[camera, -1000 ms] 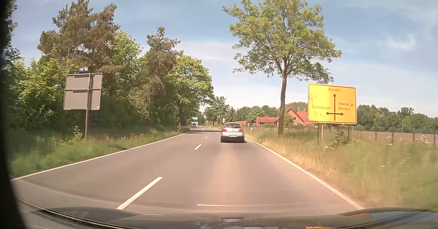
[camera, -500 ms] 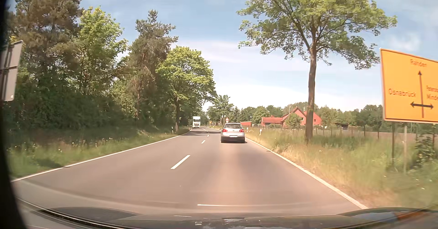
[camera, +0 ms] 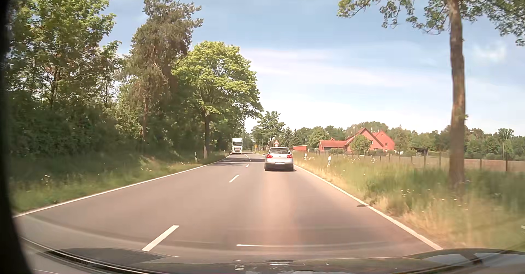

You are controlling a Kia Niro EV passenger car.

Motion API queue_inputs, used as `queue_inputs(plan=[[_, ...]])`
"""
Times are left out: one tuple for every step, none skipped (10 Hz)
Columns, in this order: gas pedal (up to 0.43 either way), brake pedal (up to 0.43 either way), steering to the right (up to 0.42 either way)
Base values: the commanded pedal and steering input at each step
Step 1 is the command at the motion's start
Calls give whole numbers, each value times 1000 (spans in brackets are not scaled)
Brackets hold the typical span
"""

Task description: Follow the waypoints while adhering to traffic rules and regulations

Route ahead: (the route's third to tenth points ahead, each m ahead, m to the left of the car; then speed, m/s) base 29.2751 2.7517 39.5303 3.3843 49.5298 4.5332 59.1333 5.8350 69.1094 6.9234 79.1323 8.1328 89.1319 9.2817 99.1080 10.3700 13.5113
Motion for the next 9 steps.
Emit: queue_inputs(plan=[[197,0,-9],[197,0,-9],[197,0,-9],[197,0,-9],[197,0,-9],[197,0,-9],[197,0,-9],[197,0,-9],[197,0,-9]])
